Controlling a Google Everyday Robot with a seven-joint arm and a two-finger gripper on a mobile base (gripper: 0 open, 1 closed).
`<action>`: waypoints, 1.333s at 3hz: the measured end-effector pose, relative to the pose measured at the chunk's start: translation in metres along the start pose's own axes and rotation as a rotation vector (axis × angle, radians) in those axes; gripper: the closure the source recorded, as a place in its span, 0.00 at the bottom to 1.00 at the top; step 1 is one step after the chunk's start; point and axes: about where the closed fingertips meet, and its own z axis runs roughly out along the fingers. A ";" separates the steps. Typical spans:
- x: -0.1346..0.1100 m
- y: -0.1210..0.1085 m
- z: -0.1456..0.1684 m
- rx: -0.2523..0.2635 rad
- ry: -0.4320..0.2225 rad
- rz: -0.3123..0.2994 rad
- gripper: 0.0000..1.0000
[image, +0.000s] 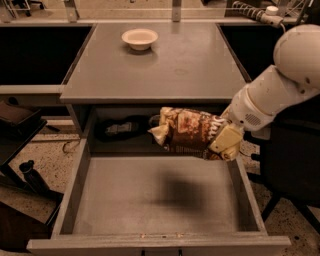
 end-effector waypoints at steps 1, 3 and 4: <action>0.013 0.025 0.047 -0.094 -0.060 0.016 1.00; -0.011 0.065 0.120 -0.234 -0.290 -0.040 1.00; -0.011 0.065 0.120 -0.234 -0.290 -0.040 1.00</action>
Offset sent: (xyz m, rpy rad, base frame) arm -0.0386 0.0847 -0.1381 0.4287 0.1384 0.1370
